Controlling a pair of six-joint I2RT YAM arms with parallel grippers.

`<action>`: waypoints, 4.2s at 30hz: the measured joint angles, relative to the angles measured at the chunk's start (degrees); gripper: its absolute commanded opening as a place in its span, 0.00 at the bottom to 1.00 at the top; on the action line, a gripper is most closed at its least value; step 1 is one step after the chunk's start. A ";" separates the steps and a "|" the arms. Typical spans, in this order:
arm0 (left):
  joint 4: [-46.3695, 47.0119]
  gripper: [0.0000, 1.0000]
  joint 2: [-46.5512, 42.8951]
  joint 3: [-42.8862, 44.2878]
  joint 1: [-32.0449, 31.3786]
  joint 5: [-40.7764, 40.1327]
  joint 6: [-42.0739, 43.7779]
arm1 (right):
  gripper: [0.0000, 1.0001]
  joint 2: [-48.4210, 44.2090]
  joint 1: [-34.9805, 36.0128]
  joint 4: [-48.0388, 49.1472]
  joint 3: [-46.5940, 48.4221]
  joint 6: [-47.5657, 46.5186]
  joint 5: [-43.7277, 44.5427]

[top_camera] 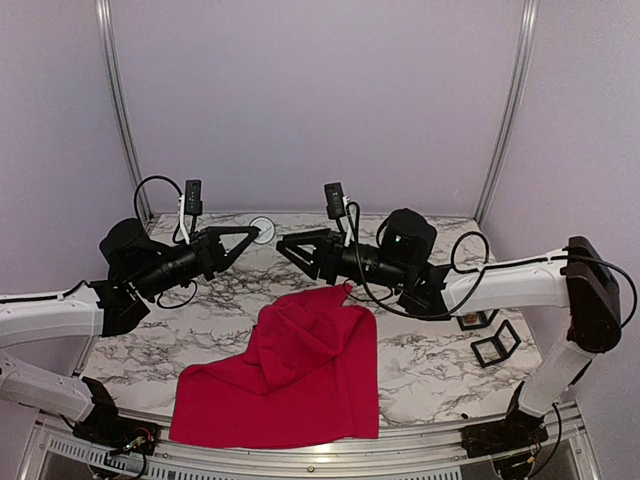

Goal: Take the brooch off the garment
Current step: Pass from the left arm to the right, then pass from the right arm to the left

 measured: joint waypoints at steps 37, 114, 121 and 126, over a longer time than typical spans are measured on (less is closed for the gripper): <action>11.39 0.00 4.52 -1.16 -0.04 4.13 -7.89 | 0.00 7.96 -1.84 19.34 2.86 15.61 -8.94; -45.77 0.00 5.86 16.28 1.70 22.29 23.91 | 0.57 3.02 -4.46 -44.19 18.40 -24.98 -26.77; -29.77 0.00 1.79 8.13 1.68 14.51 13.42 | 0.72 0.15 -5.60 -34.29 9.92 -18.91 -23.17; -16.48 0.00 0.92 3.10 1.68 10.45 5.49 | 0.73 -1.79 -6.34 -20.33 2.93 -10.38 -20.31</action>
